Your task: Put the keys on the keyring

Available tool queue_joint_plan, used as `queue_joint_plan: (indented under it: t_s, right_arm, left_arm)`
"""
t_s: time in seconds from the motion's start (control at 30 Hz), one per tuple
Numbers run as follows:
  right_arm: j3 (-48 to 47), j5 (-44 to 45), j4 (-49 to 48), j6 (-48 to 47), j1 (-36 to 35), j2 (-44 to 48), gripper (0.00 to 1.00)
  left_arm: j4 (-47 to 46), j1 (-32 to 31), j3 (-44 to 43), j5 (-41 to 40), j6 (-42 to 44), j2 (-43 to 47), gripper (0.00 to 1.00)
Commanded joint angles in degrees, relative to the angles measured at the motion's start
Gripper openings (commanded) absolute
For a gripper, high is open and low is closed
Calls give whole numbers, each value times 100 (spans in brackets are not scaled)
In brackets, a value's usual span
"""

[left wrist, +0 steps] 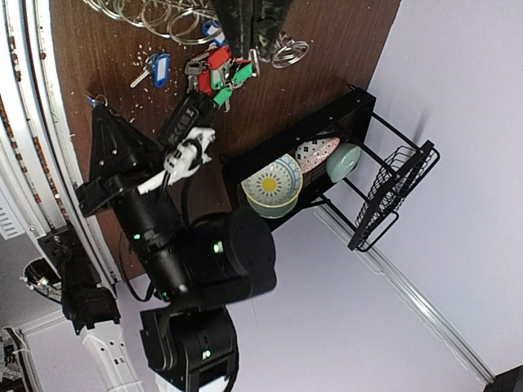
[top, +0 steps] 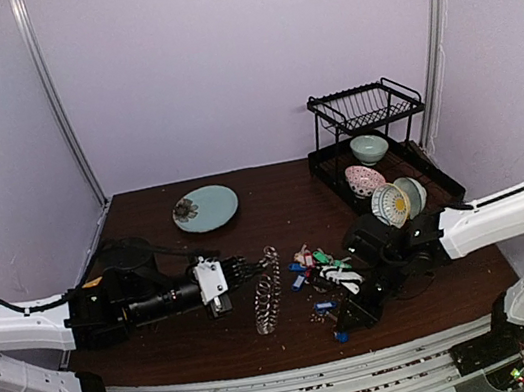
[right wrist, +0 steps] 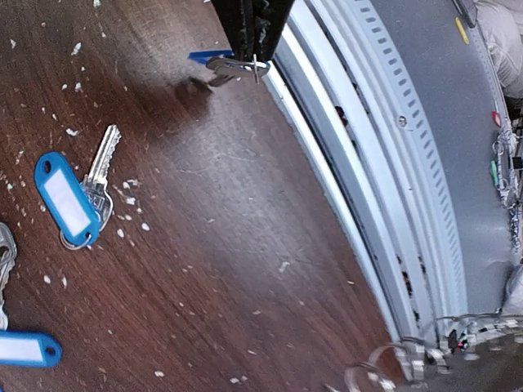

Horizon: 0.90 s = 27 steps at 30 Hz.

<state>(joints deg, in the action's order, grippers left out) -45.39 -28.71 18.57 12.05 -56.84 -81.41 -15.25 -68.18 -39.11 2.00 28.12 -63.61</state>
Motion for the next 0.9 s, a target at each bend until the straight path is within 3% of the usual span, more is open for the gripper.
queue_joint_plan:
  t_s: [0.0,0.13,0.23,0.33,0.4,0.5,0.63,0.8,0.87]
  right_arm:
    - [-107,133,-246,247,160,-526,0]
    - [-283,335,-141,293,258,-814,2]
    - [-578,798,151,147,288,-678,33]
    - [-702,1094,-280,-73,283,-9,46]
    - [-498,1087,-1089,-339,241,581,64]
    - [-2,790,-2861,-1113,7,1348,65]
    - [401,314,-4613,-2185,-272,1499,66]
    - [12,31,-4517,-3103,-284,1111,57]
    - [-122,-54,-4477,-3321,-288,1007,48]
  left_arm:
    - [-426,33,-228,126,-95,175,0]
    - [-435,33,-228,159,-105,200,0]
    - [-443,32,-212,169,-106,224,0]
    - [-466,33,-198,206,-109,251,0]
    - [-474,33,-193,244,-106,260,0]
    - [-500,31,-180,278,-120,287,0]
    - [-540,29,-168,322,-128,330,0]
    - [-535,29,-167,323,-106,359,0]
    - [-530,33,-167,320,-103,365,0]
